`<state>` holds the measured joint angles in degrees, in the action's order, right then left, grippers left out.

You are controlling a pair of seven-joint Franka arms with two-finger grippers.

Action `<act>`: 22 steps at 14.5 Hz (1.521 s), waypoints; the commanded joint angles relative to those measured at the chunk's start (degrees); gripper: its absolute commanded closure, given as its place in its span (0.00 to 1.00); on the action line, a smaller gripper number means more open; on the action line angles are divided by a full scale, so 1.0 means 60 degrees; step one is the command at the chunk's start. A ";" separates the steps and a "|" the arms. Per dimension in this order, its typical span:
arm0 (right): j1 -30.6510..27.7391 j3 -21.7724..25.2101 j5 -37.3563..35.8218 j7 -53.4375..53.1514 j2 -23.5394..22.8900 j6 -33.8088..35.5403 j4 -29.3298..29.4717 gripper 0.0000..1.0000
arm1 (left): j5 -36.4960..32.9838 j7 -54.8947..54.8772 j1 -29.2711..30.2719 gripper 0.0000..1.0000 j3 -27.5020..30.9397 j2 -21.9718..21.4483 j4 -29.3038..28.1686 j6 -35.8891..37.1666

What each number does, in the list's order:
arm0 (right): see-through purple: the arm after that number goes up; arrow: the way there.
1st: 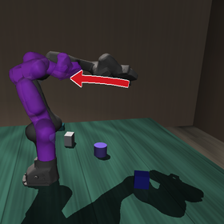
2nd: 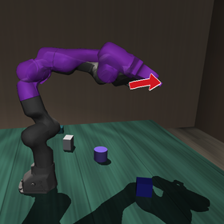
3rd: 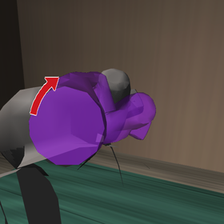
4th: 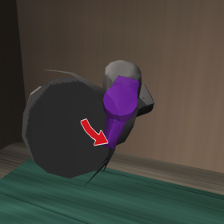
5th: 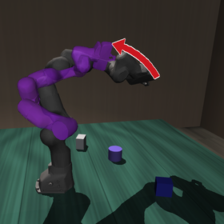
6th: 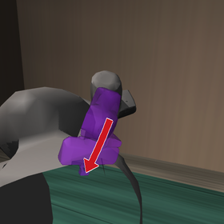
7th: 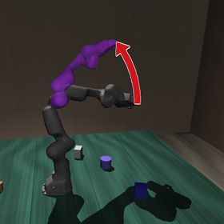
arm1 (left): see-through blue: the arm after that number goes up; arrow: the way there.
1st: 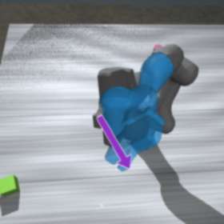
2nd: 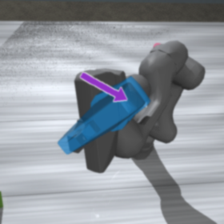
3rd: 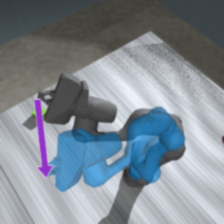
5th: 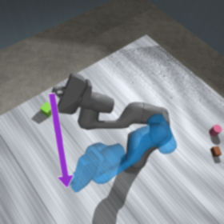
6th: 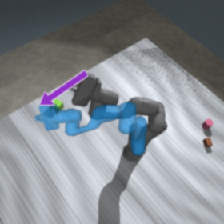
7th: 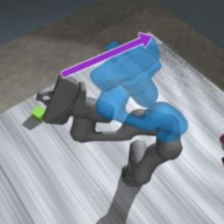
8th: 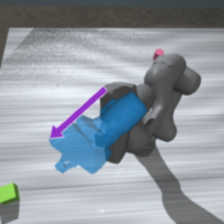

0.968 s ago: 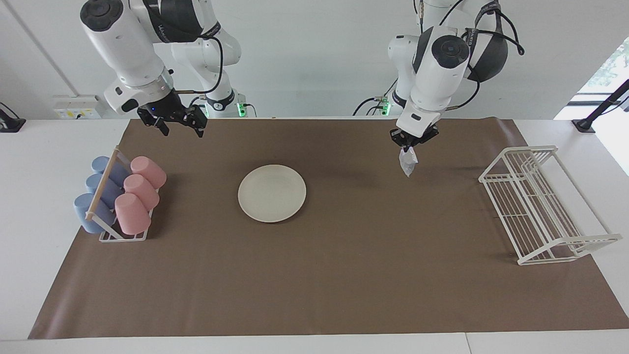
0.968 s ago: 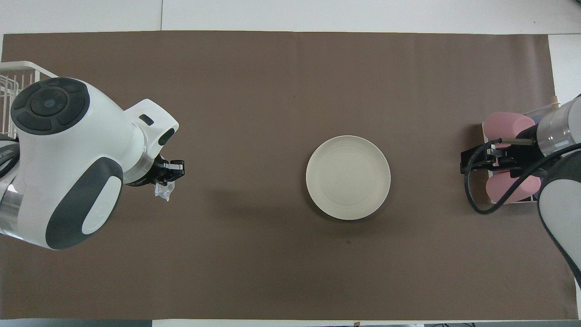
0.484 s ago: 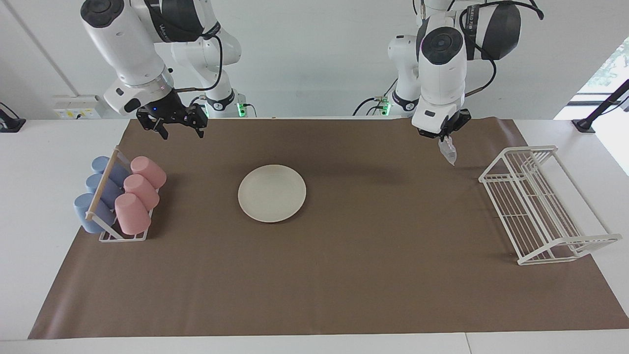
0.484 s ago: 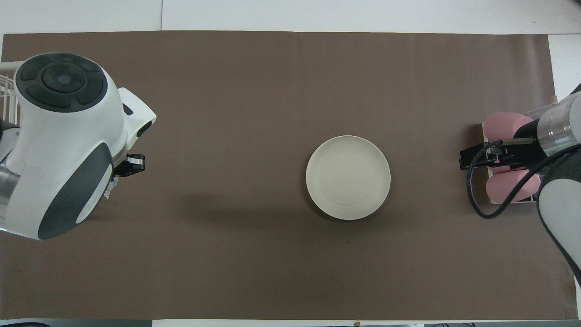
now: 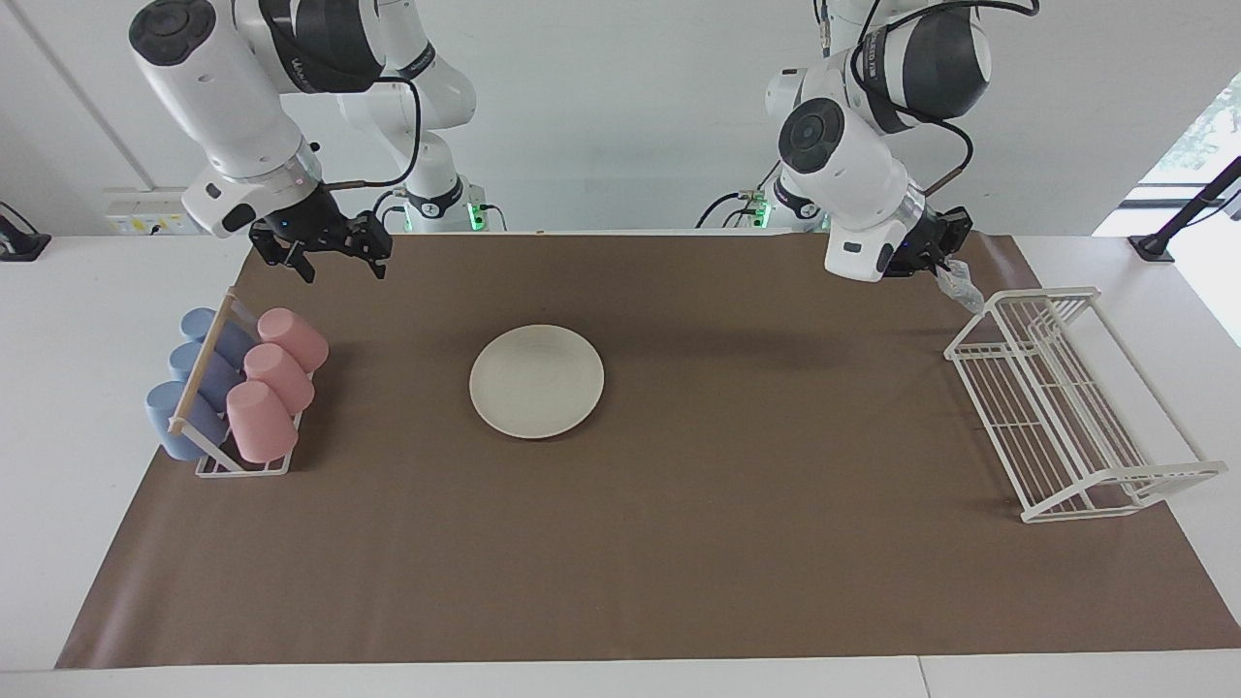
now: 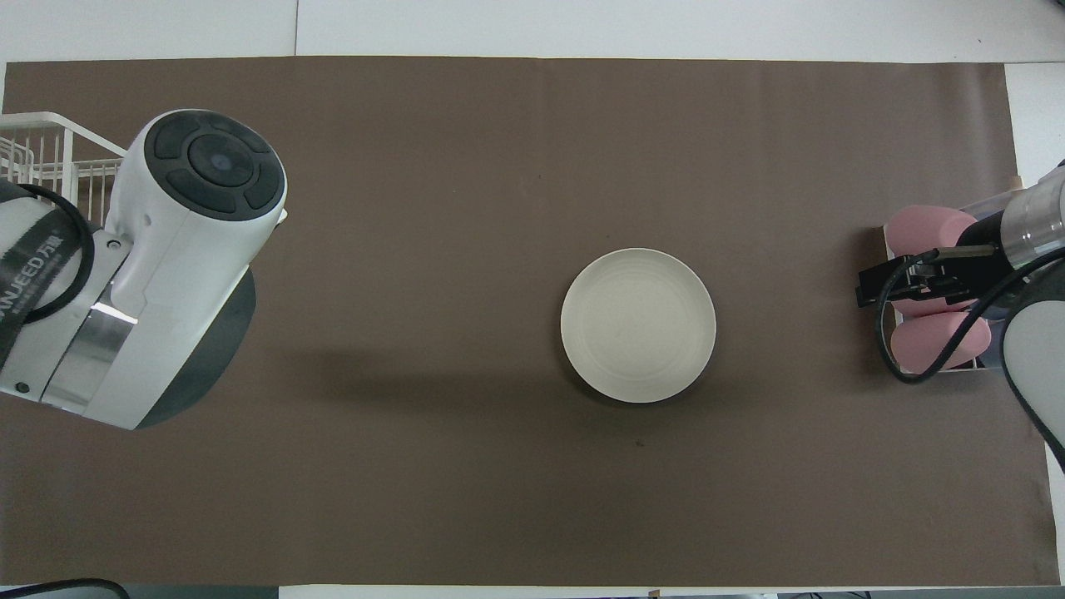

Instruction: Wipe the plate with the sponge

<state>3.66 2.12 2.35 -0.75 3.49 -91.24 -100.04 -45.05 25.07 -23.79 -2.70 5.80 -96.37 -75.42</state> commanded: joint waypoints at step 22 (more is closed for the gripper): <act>0.0108 0.0043 -0.0289 0.0139 -0.0127 0.0177 0.0267 0.00 | -0.3273 -0.0094 0.2002 1.00 0.0112 0.2504 -0.0680 -0.2106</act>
<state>4.12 2.14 1.82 -0.75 3.42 -90.94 -99.65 -66.09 21.40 -12.17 -1.73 21.34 -98.83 -85.91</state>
